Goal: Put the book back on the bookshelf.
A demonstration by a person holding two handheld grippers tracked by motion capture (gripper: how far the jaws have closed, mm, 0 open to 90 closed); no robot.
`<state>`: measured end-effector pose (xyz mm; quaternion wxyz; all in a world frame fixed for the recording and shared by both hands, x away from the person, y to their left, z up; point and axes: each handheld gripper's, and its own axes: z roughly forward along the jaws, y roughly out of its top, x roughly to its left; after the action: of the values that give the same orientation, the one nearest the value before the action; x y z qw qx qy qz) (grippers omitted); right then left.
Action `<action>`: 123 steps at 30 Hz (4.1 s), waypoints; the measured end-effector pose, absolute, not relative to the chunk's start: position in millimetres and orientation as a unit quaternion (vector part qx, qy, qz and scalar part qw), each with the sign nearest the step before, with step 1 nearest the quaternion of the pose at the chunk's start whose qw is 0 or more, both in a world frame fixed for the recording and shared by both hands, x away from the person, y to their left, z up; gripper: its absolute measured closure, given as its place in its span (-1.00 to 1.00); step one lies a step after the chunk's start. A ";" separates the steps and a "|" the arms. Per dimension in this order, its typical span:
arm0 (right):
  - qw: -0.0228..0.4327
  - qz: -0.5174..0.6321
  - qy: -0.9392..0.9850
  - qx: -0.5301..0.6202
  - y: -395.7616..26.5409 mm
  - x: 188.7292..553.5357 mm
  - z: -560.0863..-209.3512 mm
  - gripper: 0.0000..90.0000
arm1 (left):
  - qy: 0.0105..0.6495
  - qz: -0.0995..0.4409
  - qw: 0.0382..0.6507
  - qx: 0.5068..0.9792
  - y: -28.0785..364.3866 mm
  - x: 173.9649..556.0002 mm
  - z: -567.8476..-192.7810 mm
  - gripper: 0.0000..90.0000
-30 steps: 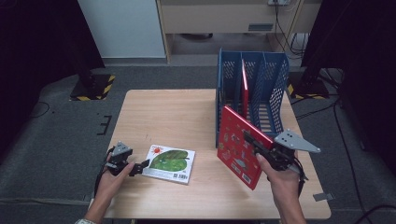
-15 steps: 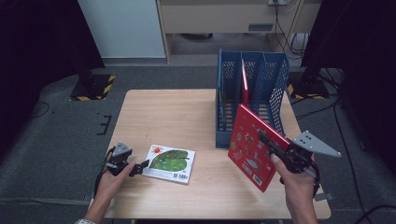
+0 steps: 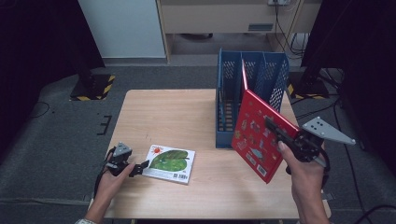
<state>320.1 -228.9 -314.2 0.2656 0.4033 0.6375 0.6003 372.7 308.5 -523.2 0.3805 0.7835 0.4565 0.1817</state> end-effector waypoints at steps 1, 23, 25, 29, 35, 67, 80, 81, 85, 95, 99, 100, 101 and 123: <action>0.268 0.601 0.635 0.405 -230.3 323.4 -307.6 0.77 | 0.457 0.181 0.381 0.783 308.5 372.7 -523.2 -0.91; 0.333 0.551 0.627 0.439 -236.3 372.7 -284.6 0.77 | 0.452 0.182 0.377 0.788 307.8 373.2 -523.1 -0.90; 0.339 0.543 0.629 0.440 -234.4 378.4 -286.5 0.77 | 0.452 0.183 0.377 0.787 307.9 373.0 -522.8 -0.90; 0.343 0.534 0.631 0.446 -233.5 388.2 -290.7 0.77 | 0.453 0.183 0.380 0.785 308.0 373.0 -522.7 -0.90; 0.345 0.527 0.629 0.455 -234.1 401.1 -294.5 0.77 | 0.451 0.183 0.382 0.786 307.8 373.6 -522.4 -0.90; 0.352 0.509 0.625 0.476 -223.9 441.5 -292.1 0.77 | 0.452 0.191 0.380 0.785 310.4 374.9 -521.9 -0.89; 0.368 0.498 0.617 0.486 -219.7 474.1 -280.8 0.77 | 0.450 0.191 0.381 0.785 311.1 374.6 -521.1 -0.89; 0.368 0.498 0.617 0.486 -219.7 474.1 -280.8 0.77 | 0.449 0.192 0.382 0.785 311.1 374.7 -521.0 -0.89; 0.371 0.493 0.616 0.489 -215.3 483.7 -284.3 0.77 | 0.449 0.191 0.383 0.785 310.9 374.9 -521.1 -0.89; 0.376 0.479 0.618 0.497 -202.8 502.7 -294.9 0.77 | 0.449 0.194 0.381 0.785 310.7 375.0 -521.2 -0.89; 0.381 0.475 0.619 0.496 -197.8 507.6 -297.8 0.77 | 0.450 0.193 0.382 0.783 310.8 375.2 -520.9 -0.89; 0.382 0.473 0.619 0.497 -196.5 508.6 -298.7 0.77 | 0.449 0.193 0.381 0.785 310.7 375.3 -521.1 -0.89; 0.383 0.472 0.620 0.497 -195.4 509.8 -299.6 0.77 | 0.448 0.193 0.381 0.786 310.4 375.2 -521.3 -0.89; 0.395 0.464 0.606 0.511 -186.3 531.2 -326.0 0.77 | 0.447 0.192 0.379 0.787 308.7 375.2 -521.4 -0.89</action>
<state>531.2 -186.3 -326.0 0.3949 0.5111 0.6060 0.4643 375.2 308.7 -521.4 0.3790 0.7874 0.4469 0.1917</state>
